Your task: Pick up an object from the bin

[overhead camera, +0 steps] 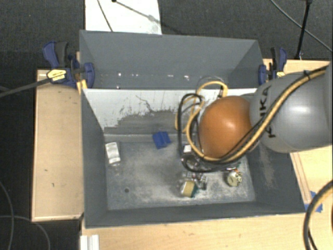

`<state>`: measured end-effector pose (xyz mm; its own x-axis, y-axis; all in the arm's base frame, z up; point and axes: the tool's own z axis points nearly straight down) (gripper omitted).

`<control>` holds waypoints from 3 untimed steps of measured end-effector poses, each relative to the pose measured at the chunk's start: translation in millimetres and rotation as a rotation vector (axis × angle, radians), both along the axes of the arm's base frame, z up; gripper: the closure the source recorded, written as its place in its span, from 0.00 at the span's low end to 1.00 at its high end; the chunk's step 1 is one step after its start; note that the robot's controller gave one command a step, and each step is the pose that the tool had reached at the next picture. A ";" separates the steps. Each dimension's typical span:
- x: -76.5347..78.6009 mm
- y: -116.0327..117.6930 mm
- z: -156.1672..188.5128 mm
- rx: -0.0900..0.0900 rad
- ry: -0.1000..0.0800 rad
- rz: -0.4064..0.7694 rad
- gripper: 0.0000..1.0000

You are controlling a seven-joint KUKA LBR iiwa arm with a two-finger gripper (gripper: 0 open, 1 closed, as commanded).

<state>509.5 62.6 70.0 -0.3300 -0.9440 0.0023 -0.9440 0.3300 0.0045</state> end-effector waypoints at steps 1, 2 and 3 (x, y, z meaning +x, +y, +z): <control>1.2 0.3 39.8 0.003 -0.010 -0.005 1.00; 1.7 0.9 47.6 0.003 -0.010 -0.013 1.00; 3.9 1.4 119.7 0.002 -0.013 -0.019 1.00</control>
Offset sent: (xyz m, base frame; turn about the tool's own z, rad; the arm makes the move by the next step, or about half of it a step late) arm 0.0000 -0.0002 0.0376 0.0000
